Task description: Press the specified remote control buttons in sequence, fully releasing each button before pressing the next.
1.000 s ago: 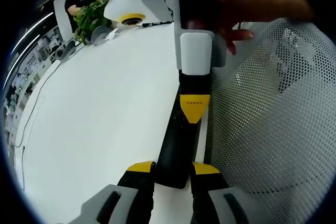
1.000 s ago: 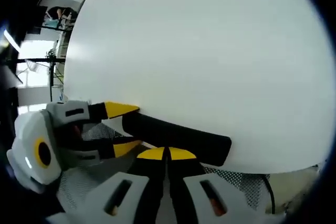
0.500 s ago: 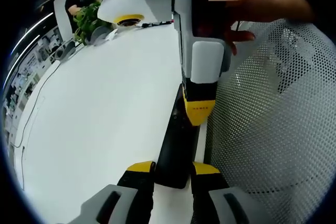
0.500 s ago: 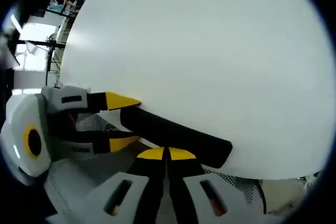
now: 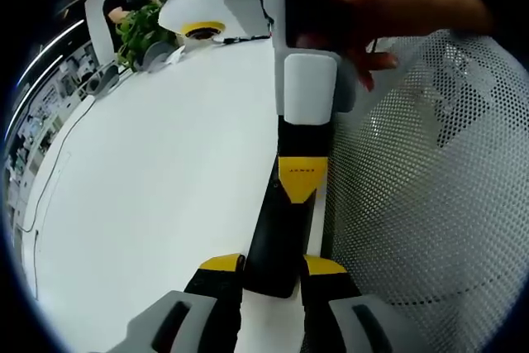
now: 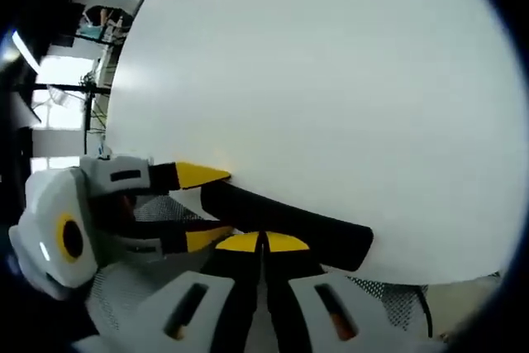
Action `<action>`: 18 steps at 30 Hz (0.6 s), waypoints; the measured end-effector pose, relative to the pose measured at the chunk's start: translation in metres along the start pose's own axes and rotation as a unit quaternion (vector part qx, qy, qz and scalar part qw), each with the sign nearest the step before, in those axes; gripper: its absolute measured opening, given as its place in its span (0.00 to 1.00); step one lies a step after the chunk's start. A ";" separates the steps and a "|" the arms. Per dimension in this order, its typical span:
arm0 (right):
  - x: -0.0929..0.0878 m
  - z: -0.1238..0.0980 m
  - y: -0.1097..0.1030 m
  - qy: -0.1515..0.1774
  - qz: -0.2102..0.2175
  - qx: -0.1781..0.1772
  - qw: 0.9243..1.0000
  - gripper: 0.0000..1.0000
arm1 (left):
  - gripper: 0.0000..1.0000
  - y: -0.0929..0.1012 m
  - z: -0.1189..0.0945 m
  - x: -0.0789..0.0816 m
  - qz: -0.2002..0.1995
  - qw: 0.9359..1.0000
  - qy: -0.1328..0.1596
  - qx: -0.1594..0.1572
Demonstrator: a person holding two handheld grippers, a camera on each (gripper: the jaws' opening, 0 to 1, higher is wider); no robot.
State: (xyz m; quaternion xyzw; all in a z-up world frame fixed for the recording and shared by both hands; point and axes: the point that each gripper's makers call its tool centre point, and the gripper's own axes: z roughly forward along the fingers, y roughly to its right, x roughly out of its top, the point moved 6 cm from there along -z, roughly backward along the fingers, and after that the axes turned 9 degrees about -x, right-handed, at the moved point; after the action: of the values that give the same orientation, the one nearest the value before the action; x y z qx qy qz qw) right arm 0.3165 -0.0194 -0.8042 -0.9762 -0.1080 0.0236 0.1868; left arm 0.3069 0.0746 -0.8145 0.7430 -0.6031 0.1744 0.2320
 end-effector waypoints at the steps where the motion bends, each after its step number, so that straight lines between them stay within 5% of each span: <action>1: 0.000 0.001 -0.001 -0.002 -0.002 0.000 1.000 0.00 | 0.27 0.000 0.000 0.000 0.000 1.000 0.000 0.000; 18: 0.003 0.002 0.000 0.016 -0.015 -0.006 1.000 0.00 | 0.27 0.000 0.000 0.000 -0.001 1.000 -0.001 0.001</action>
State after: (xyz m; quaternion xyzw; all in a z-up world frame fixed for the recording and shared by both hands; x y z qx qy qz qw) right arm 0.3188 -0.0177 -0.8062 -0.9758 -0.1201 0.0047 0.1826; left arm 0.3070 0.0743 -0.8144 0.7441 -0.6021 0.1741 0.2314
